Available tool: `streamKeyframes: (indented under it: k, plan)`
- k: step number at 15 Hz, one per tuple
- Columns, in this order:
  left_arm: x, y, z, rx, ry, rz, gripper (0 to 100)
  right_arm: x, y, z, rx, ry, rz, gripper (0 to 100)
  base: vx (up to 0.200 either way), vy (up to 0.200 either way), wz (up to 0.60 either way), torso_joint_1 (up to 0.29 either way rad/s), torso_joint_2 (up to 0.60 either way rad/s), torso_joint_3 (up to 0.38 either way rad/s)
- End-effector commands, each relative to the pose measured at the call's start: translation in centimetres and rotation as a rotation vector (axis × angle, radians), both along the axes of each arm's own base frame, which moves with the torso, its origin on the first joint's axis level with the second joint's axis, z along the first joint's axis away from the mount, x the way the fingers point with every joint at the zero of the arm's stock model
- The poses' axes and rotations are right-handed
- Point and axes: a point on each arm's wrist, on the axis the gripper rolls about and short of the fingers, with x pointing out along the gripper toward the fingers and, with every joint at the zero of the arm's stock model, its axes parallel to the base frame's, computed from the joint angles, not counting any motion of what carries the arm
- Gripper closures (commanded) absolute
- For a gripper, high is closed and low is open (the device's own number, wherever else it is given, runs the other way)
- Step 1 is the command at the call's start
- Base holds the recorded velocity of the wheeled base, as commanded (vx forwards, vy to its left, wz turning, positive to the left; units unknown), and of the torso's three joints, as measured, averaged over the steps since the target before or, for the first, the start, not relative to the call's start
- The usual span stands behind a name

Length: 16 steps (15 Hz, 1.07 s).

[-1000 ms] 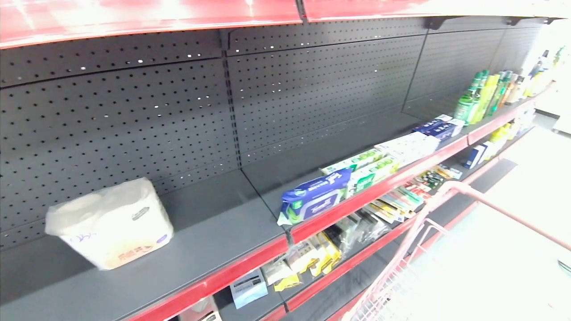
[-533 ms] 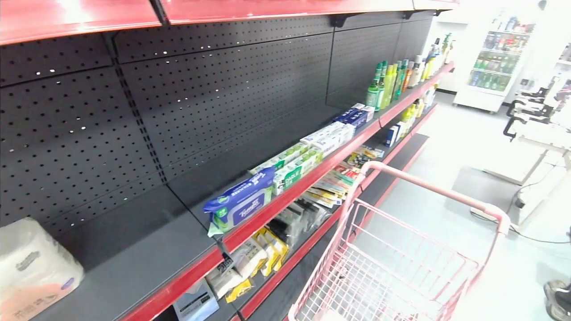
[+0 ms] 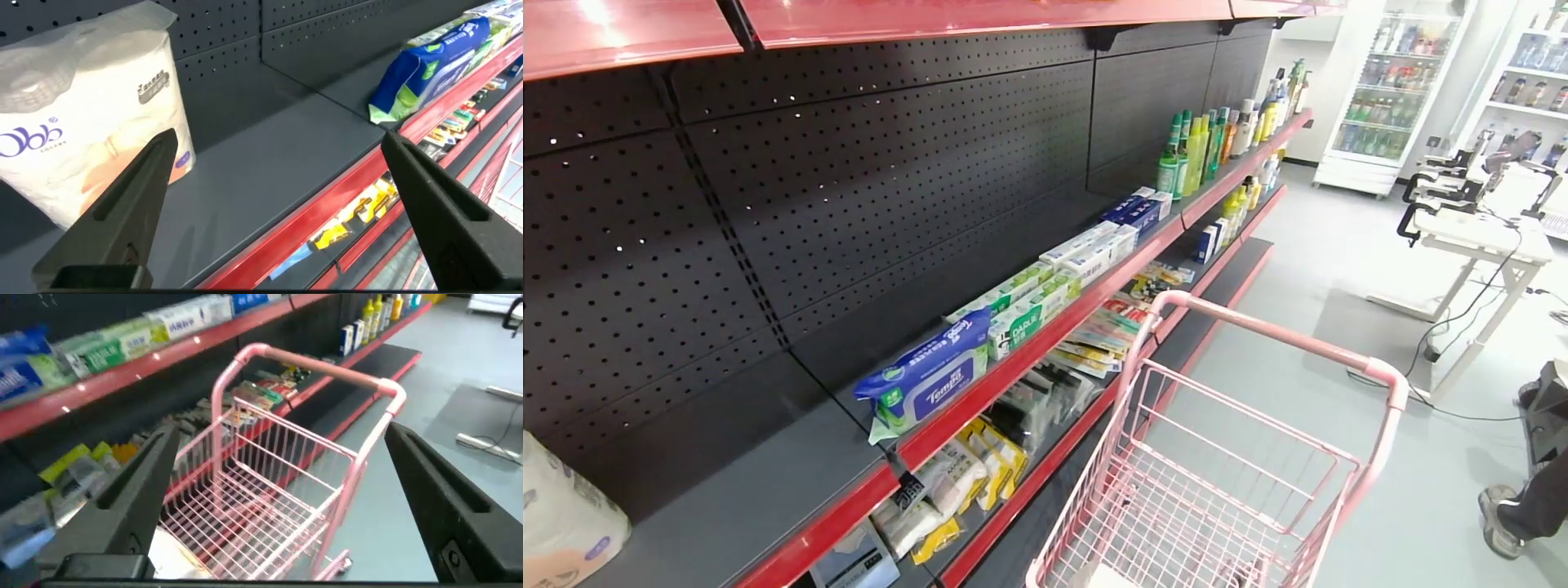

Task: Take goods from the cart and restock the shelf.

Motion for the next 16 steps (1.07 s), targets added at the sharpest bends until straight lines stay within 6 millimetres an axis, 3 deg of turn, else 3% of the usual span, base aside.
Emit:
streamKeyframes:
  k: [1,2,3,4,5,6,7,9,13,16]
  plan:
    - [0.0,0.0,0.0,-0.001,0.001,0.0,0,6.2,0.4,12.9,0.035,0.123,0.098,0,0.0,0.0,0.0,0.0,0.0,0.0]
    - [0.0,0.0,0.0,-0.001,0.001,0.001,0,9.4,0.4,14.3,-0.166,0.174,0.053,0,0.0,0.0,0.0,0.0,0.0,0.0]
    - [0.0,0.0,0.0,-0.001,0.001,0.0,0,13.3,0.1,15.4,-0.234,0.255,-0.034,0,0.0,0.0,0.0,0.0,0.0,0.0]
    - [0.0,0.0,0.0,-0.001,0.001,0.001,0,15.0,0.1,15.5,-0.222,0.294,-0.03,0,0.0,0.0,0.0,0.0,0.0,0.0]
    - [0.0,0.0,0.0,-0.001,0.001,0.001,0,19.5,0.4,13.9,-0.169,0.433,0.019,0,0.0,0.0,0.0,0.0,0.0,0.0]
    - [0.0,0.0,0.0,-0.001,0.001,0.001,0,22.4,1.2,11.8,-0.165,0.553,0.084,0,0.0,0.0,0.0,0.0,0.0,0.0]
    - [0.0,0.0,0.0,0.001,0.001,0.003,0,23.6,1.8,10.5,-0.172,0.615,0.12,0,0.0,0.0,0.0,0.0,0.0,0.0]
    - [0.0,0.0,0.0,0.004,0.002,0.003,0,27.4,4.8,4.9,-0.191,0.845,0.313,0,0.0,0.0,0.0,0.0,0.0,0.0]
    - [0.0,0.0,0.0,0.004,0.002,0.003,0,29.6,9.2,-1.4,-0.347,1.034,0.502,0,0.0,0.0,0.0,0.0,0.0,0.0]
    - [0.0,0.0,0.0,0.004,0.002,0.003,0,29.4,12.3,-4.4,-0.409,1.119,0.596,0,0.0,0.0,0.0,0.0,0.0,0.0]
